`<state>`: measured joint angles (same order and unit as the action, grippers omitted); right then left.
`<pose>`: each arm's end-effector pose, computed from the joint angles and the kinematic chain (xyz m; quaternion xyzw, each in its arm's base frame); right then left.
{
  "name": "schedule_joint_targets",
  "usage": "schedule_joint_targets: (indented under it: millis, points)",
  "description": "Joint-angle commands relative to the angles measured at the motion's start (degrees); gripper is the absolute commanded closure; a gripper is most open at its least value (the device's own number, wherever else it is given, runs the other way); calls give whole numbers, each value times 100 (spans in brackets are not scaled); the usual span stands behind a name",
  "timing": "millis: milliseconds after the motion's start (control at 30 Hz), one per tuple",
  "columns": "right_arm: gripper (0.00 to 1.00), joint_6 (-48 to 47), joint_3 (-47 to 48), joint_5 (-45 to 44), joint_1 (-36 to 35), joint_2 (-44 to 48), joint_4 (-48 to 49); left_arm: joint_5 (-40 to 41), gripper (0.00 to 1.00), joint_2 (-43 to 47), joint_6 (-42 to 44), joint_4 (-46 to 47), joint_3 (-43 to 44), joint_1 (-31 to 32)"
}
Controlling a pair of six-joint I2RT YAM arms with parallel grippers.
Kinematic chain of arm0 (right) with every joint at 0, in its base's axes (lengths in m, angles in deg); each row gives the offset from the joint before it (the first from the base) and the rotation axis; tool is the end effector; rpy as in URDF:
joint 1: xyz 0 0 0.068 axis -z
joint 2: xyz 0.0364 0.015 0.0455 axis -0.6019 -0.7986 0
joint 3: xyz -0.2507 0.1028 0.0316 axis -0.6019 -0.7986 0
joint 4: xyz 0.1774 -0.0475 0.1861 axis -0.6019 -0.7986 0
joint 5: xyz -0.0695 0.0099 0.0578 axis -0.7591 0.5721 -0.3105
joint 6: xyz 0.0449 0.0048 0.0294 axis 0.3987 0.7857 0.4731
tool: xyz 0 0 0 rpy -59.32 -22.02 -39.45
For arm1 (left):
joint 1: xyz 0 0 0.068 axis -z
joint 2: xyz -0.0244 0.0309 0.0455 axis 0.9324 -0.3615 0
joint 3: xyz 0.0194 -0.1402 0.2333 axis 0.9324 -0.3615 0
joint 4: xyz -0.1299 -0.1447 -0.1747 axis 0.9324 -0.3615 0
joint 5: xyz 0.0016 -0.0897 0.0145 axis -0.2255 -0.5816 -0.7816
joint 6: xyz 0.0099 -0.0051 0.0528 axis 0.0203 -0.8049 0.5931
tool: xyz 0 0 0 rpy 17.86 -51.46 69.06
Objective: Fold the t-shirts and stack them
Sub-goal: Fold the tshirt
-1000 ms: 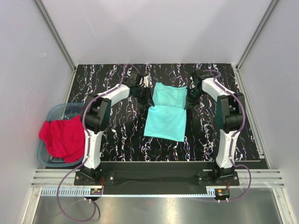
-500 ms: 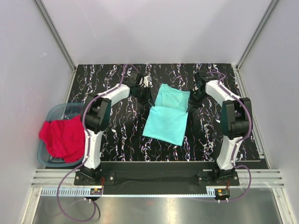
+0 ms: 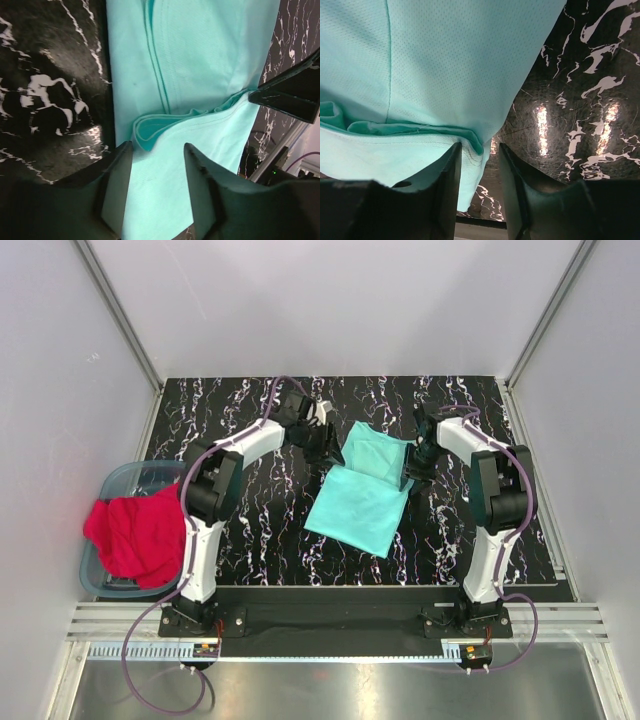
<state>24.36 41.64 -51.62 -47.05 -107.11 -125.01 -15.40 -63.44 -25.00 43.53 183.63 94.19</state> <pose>0.3750 0.0718 0.1688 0.0798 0.9918 0.0888 0.0448 0.4211 -0.2215 0.1743 0.0912 0.9126 -0.3711 0.1453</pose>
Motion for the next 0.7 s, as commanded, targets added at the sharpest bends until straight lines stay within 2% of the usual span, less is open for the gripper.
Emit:
schedule_joint_targets:
  millis: [0, 133, 333, 533, 567, 600, 667]
  points:
    - [57, 84, -12, 130, 38, 393, -26, -48, 46, 97, 32, 159, 99, 63]
    - [63, 181, -179, 341, 37, 525, 114, 40, 44, 141, 102, 150, 45, 63]
    - [73, 260, -118, 386, 29, 411, 80, 49, 48, 141, 76, 142, 19, 63]
    - [74, 181, -83, 333, 37, 192, 150, 5, 51, 71, 41, 133, 36, 72]
    - [79, 181, -48, 333, 38, 183, 141, 5, 53, 71, 32, 133, 36, 72]
    - [90, 181, -39, 324, 38, 174, 89, 5, 54, 71, 32, 124, 36, 80]
    - [100, 198, -39, 272, 38, 244, 10, 5, 61, 53, 32, 115, 45, 80]
